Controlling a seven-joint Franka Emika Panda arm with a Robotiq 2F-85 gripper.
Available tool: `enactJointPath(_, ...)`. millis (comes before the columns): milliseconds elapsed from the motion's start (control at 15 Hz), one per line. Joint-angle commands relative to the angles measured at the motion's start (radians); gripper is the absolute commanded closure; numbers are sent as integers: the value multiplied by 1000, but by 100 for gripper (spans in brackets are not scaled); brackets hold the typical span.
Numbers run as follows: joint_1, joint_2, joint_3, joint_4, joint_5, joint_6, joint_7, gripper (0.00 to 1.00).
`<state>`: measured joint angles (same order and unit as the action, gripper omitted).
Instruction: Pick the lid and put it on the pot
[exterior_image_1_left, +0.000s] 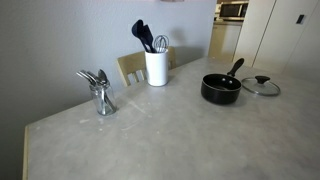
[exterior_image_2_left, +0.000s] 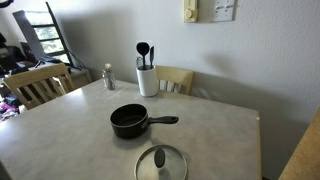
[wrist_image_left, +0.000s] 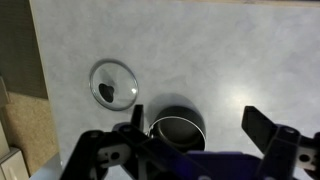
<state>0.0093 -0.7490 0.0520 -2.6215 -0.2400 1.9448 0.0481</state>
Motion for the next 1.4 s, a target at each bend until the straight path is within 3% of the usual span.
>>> enactJointPath(0, -32, 52, -76, 16, 11, 80, -35, 0)
enactJointPath(67, -22, 27, -49, 2, 8, 45, -21, 0)
enactJointPath(400, -38, 48, -71, 8, 6, 67, -20, 0)
enactJointPath(667, -101, 90, -109, -9, -123, 120, -79, 0)
enactJointPath(800, -118, 123, -178, 2, -177, 115, -199, 0)
enactJointPath(867, -99, 137, -243, 4, -191, 132, -301, 0)
enactJointPath(1133, -104, 221, -402, 14, -225, 282, -617, 0)
enactJointPath(1200, -106, 244, -413, 35, -215, 287, -662, 0)
enactJointPath(1267, -126, 176, -366, -3, -194, 253, -584, 0)
enactJointPath(1333, -130, 195, -383, 3, -192, 269, -627, 0)
